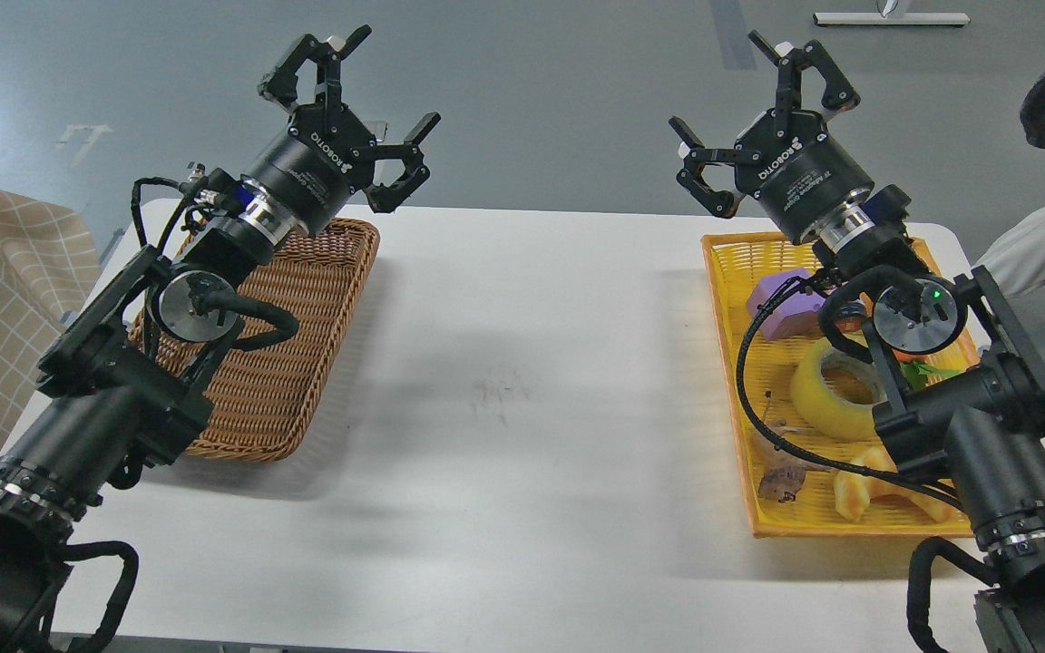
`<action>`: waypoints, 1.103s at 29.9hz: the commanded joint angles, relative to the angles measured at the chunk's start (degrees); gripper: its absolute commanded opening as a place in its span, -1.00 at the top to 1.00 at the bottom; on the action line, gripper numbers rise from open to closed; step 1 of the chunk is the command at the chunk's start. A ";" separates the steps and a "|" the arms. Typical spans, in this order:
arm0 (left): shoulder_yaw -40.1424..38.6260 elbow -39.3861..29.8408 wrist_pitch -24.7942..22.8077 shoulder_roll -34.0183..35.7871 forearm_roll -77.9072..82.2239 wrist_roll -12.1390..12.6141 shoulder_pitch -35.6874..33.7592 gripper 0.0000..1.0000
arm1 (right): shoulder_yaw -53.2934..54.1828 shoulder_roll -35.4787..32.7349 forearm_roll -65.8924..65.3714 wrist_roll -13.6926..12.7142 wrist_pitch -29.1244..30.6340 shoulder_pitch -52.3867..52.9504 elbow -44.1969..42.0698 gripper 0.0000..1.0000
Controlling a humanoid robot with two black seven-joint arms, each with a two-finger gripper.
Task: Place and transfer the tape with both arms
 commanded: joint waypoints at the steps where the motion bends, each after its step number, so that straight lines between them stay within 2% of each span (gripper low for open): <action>1: 0.00 0.07 0.00 -0.01 -0.01 0.00 0.08 -0.96 | 0.00 0.00 0.00 0.05 0.00 0.01 0.07 -1.00; 9: -0.18 0.07 0.00 -0.18 0.08 -0.17 0.17 -0.96 | 0.00 0.00 -0.09 0.05 0.00 0.45 0.07 -1.00; 16: -0.18 0.07 0.00 -0.44 0.25 -2.11 0.08 -0.96 | 0.00 0.00 -0.26 0.05 0.00 0.36 -0.02 -1.00; 33: -0.18 0.07 0.00 -0.62 0.17 -2.02 0.00 -0.96 | -0.09 0.00 -1.41 0.05 0.00 0.45 0.15 -1.00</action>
